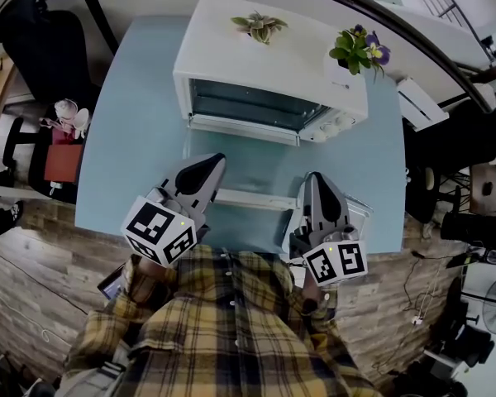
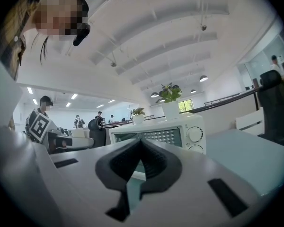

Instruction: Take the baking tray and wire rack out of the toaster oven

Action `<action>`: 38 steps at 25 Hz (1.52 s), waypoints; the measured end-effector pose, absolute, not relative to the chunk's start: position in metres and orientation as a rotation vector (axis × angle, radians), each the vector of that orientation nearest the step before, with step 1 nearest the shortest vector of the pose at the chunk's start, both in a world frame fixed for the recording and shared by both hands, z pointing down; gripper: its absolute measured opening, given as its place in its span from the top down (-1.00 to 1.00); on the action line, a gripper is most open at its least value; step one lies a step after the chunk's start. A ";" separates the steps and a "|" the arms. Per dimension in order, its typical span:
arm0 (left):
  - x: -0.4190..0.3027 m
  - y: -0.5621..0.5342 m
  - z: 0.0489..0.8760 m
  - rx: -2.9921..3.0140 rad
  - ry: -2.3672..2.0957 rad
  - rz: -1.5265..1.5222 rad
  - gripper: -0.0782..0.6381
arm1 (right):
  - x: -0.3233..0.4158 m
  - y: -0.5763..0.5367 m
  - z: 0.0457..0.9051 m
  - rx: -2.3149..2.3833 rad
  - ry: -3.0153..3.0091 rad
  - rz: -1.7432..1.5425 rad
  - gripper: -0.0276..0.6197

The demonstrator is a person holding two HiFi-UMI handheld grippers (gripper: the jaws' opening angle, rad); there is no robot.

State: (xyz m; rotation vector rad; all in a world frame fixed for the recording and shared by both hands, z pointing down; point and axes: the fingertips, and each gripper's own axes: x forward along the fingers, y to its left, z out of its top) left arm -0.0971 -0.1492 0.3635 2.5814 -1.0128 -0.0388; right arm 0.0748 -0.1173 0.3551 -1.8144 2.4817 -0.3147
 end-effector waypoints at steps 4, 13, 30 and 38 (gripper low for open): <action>-0.097 -0.150 0.364 2.583 -1.013 -0.039 0.81 | 0.077 -0.117 0.356 -1.821 2.476 -0.313 0.91; -0.102 -0.153 0.365 2.581 -1.014 -0.036 0.81 | 0.077 -0.117 0.359 -1.841 2.465 -0.328 0.91; -0.108 -0.160 0.364 2.630 -1.027 0.014 0.81 | 0.082 -0.117 0.362 -1.849 2.436 -0.361 0.91; -0.109 -0.156 0.368 2.656 -1.010 0.066 0.81 | 0.082 -0.114 0.362 -1.842 2.447 -0.356 0.91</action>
